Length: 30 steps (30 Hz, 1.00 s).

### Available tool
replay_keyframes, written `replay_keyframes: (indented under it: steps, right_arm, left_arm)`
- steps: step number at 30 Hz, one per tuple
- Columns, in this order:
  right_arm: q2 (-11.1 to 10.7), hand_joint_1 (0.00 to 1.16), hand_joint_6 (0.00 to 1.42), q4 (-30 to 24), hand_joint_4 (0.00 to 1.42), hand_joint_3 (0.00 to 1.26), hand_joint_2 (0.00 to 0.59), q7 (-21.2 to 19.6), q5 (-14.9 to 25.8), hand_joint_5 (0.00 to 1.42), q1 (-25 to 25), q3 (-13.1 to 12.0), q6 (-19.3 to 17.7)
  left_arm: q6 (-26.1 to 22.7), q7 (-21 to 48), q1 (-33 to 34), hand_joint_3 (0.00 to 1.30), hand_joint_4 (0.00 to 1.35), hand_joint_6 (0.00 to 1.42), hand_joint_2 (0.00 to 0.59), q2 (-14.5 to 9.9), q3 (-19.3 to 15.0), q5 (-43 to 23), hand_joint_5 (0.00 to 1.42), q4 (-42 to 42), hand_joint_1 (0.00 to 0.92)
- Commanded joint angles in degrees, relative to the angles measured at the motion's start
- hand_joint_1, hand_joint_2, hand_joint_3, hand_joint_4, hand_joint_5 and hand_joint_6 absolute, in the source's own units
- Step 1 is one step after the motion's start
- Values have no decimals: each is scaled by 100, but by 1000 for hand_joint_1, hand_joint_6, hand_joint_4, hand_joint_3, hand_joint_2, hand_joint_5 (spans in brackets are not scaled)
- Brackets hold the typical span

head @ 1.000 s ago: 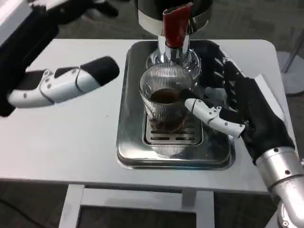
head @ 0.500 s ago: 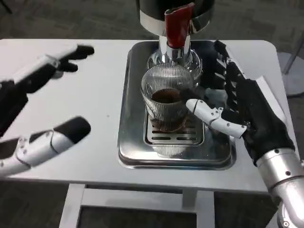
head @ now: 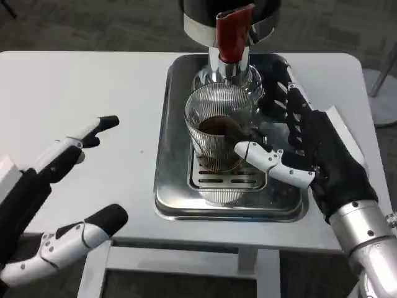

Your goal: Grasp the cup under the faucet to collect the drink, then remove the cup.

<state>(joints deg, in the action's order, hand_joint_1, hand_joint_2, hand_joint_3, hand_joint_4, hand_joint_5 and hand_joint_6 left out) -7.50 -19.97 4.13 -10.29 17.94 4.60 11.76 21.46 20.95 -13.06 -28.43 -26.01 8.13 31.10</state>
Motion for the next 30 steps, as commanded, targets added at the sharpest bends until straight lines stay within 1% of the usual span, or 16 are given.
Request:
replay_keyframes:
  steps: [1,9,14,21,25,30]
  right_arm:
    - [-6,763,321,81,58,0,210,73,125,126,-143,-8,-164]
    - [20,762,319,174,53,0,210,92,147,118,-222,76,-249]
    - [110,765,305,327,45,0,212,2,90,112,-272,182,-376]
    - [218,767,302,625,31,0,212,-139,-11,98,-208,290,-544]
    - [307,770,286,724,25,0,213,-273,-85,97,-186,333,-562]
    - [484,785,283,878,23,0,207,-492,-152,86,-122,374,-606]
  left_arm:
    - [82,-60,-286,111,72,256,135,61,13,84,159,110,0]
    - [63,-25,-620,111,62,256,122,91,71,100,159,189,0]
    - [15,18,-841,111,61,256,121,122,116,112,159,270,0]
    - [-37,44,-1070,111,61,256,119,119,144,99,159,367,0]
    - [-47,61,-1155,111,61,256,115,111,160,89,159,406,0]
    - [-88,74,-1284,111,61,256,109,117,180,103,153,466,0]
